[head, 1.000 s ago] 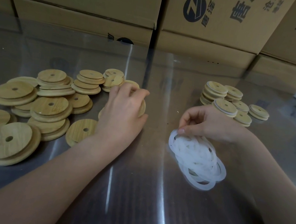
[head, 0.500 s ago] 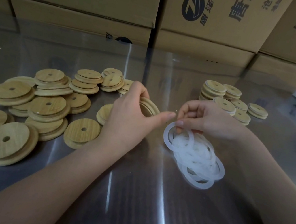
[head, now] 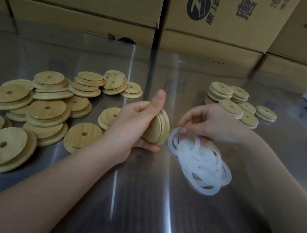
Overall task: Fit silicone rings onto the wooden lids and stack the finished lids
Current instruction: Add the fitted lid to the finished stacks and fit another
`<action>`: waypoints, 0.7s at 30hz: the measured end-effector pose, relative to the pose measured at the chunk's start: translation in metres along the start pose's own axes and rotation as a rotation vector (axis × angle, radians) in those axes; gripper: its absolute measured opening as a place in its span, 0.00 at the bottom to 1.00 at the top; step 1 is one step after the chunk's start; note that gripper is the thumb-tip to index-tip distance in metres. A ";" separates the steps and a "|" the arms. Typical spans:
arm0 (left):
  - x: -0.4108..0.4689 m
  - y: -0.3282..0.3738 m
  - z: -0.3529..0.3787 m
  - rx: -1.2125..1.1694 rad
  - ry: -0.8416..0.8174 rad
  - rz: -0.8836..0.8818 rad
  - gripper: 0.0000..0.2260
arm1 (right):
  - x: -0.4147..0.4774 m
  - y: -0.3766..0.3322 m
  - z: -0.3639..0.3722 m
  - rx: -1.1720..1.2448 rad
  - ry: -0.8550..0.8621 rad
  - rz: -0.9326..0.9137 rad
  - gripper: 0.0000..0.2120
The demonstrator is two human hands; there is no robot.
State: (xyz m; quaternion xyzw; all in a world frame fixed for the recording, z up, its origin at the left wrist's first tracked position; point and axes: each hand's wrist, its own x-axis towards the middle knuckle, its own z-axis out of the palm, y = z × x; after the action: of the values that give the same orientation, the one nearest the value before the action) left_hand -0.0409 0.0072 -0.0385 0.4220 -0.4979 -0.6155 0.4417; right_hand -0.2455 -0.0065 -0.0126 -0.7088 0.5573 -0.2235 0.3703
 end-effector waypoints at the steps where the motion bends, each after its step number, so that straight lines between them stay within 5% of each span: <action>1: 0.000 0.000 -0.001 -0.021 -0.011 -0.010 0.32 | 0.000 -0.001 0.000 0.001 0.001 -0.008 0.03; 13: 0.007 0.000 -0.007 -0.166 0.059 -0.102 0.36 | -0.008 -0.007 -0.002 0.232 -0.057 -0.153 0.03; 21: 0.009 0.001 -0.008 -0.318 0.008 -0.105 0.25 | -0.010 -0.009 0.000 0.409 -0.137 -0.241 0.04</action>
State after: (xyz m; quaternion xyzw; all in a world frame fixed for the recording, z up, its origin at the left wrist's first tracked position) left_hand -0.0348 -0.0034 -0.0393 0.3746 -0.3699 -0.7070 0.4722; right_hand -0.2421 0.0038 -0.0046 -0.6940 0.3855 -0.3254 0.5137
